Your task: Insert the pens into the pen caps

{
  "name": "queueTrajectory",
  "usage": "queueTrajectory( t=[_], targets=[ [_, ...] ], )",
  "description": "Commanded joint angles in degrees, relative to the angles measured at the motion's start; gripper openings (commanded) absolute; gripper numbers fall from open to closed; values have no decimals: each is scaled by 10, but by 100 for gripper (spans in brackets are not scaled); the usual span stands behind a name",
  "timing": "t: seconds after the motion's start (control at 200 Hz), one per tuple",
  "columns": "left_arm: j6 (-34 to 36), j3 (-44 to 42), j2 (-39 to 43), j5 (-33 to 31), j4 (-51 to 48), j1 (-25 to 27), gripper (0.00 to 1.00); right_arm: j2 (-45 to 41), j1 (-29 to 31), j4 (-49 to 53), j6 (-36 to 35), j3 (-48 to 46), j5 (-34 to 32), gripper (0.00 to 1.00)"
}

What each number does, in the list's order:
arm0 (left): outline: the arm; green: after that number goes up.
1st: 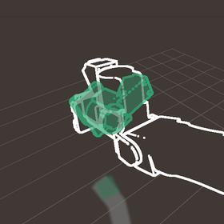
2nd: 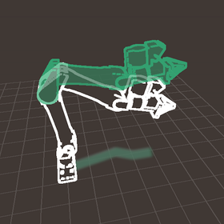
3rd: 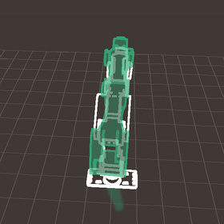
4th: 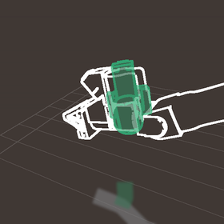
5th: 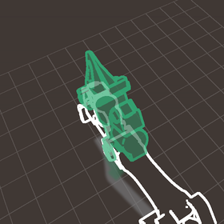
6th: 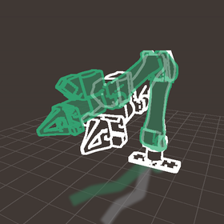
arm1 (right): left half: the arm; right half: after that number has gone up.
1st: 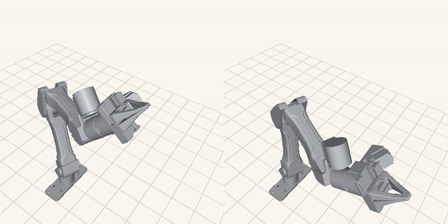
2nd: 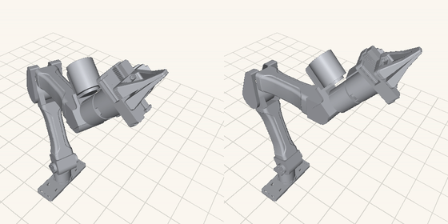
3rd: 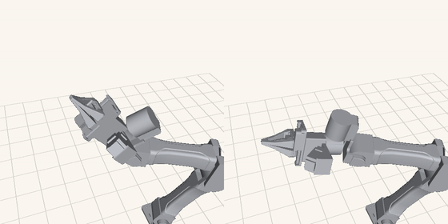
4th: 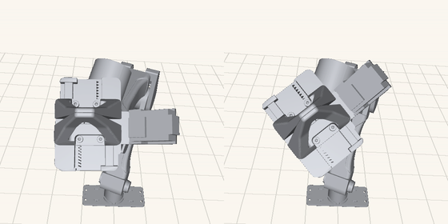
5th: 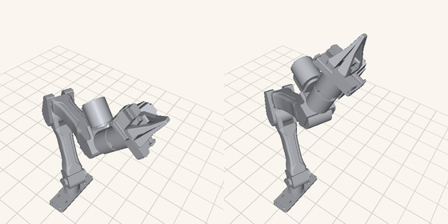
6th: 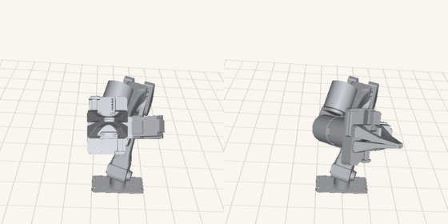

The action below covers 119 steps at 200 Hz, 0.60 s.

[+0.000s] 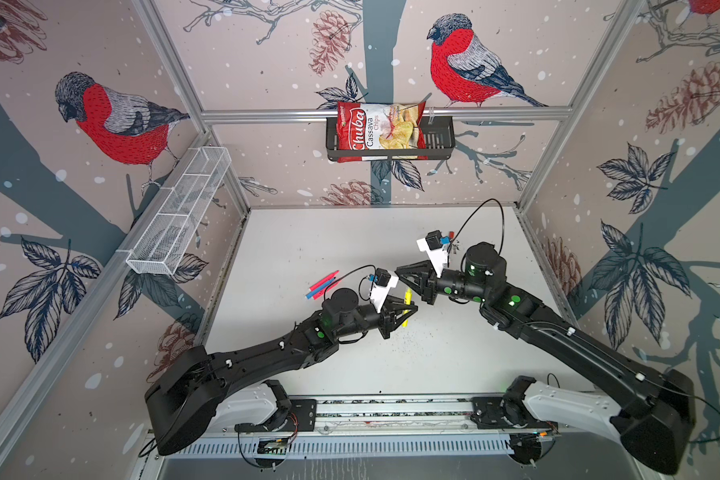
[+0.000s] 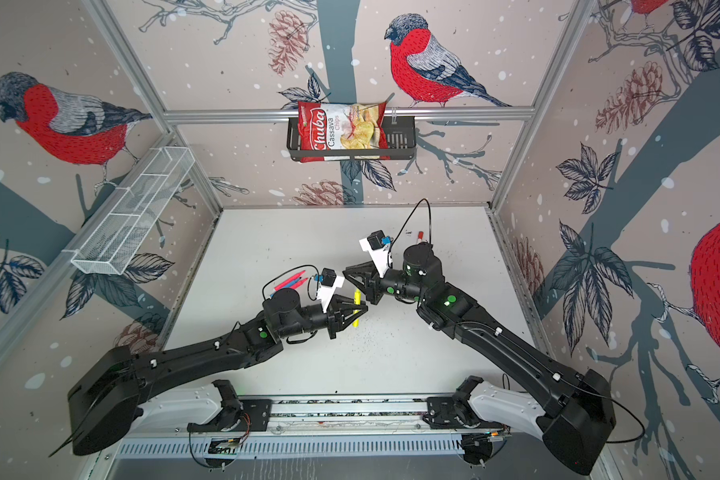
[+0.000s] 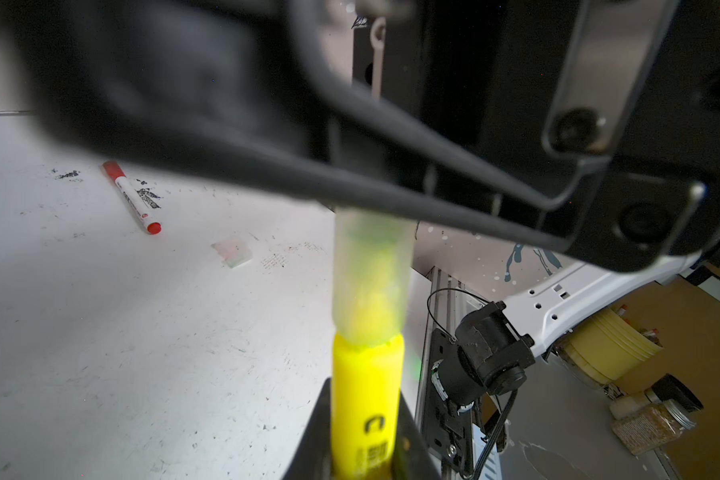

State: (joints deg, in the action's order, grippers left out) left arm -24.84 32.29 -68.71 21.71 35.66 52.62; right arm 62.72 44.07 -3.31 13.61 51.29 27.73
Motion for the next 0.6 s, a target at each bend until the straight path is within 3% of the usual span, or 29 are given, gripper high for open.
queueTrajectory(
  t=[0.0,0.415,0.59],
  targets=[
    [-12,10,1,-29,75,-2,0,7,7,48,12,-7,-34,0],
    [-16,6,12,-81,94,-2,0,19,45,67,41,-18,-106,0],
    [-24,-1,17,-62,127,-10,0,23,60,63,48,-39,-114,0]
  ],
)
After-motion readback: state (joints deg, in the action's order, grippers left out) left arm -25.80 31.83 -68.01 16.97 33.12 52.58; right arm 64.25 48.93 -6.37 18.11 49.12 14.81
